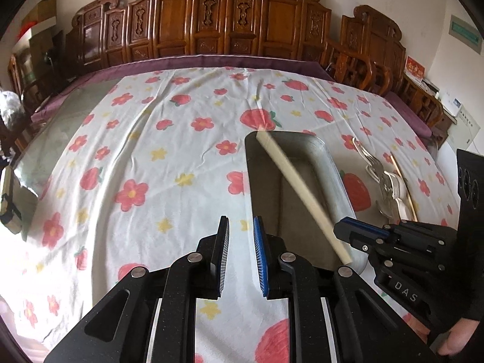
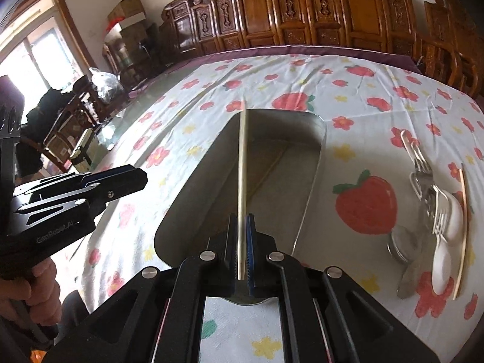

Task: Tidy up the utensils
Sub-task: 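Open the left tool, then the right tool, dropping chopsticks into the tray, then move the right tool back to the pile and grasp another wooden chopstick, then grasp a steel spoon with the left tool while the right tool lifts its chopstick, then carry the steel spoon and the chopstick over the steel tray with both tools, then open the left tool to drop the steel spoon into the tray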

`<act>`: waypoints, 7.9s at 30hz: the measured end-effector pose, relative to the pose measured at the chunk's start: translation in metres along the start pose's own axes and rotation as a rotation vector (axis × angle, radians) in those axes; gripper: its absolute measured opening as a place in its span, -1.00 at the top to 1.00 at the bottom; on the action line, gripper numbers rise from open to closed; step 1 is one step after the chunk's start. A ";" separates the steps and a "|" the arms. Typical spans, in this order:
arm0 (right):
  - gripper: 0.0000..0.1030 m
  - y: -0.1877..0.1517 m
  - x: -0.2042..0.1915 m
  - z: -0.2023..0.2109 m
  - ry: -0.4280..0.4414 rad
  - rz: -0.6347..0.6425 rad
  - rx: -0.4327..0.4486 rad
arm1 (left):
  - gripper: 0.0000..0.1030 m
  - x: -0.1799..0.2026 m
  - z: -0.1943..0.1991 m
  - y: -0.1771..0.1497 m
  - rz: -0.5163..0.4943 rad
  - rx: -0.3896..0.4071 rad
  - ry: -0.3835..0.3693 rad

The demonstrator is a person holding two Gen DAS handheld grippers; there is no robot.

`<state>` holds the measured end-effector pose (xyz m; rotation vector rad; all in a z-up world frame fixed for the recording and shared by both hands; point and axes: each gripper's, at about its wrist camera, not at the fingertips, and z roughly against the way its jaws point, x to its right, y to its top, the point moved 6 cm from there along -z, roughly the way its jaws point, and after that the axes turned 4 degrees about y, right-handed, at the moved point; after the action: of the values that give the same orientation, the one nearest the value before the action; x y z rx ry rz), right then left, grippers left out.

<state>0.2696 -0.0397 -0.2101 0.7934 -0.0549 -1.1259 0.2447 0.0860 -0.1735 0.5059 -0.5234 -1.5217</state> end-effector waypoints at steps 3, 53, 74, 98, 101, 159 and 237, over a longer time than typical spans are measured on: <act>0.72 -0.001 0.003 0.003 0.015 0.001 0.003 | 0.70 0.003 0.004 -0.002 -0.002 0.000 -0.013; 0.52 -0.076 0.226 0.102 -0.271 -0.111 -0.024 | -0.17 0.159 0.022 -0.013 -0.161 0.045 -0.140; 0.59 -0.060 0.252 0.073 -0.399 -0.113 -0.087 | -0.17 0.172 0.014 -0.024 -0.192 0.024 -0.130; 0.87 -0.083 0.262 0.097 -0.387 -0.056 -0.070 | 0.04 0.218 -0.059 0.004 -0.203 -0.126 -0.132; 0.87 -0.085 0.263 0.099 -0.366 -0.057 -0.062 | 0.05 0.220 -0.077 0.005 -0.189 -0.179 -0.130; 0.88 -0.051 0.213 0.129 -0.247 0.007 0.017 | 0.98 0.130 0.049 0.002 -0.080 0.119 0.040; 0.88 0.001 -0.006 0.011 -0.048 0.049 -0.052 | 0.23 -0.042 0.001 0.038 0.120 0.145 0.065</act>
<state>0.2628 -0.0405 -0.1988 0.7153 -0.0840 -1.0954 0.2745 0.1273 -0.1496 0.6232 -0.6063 -1.3549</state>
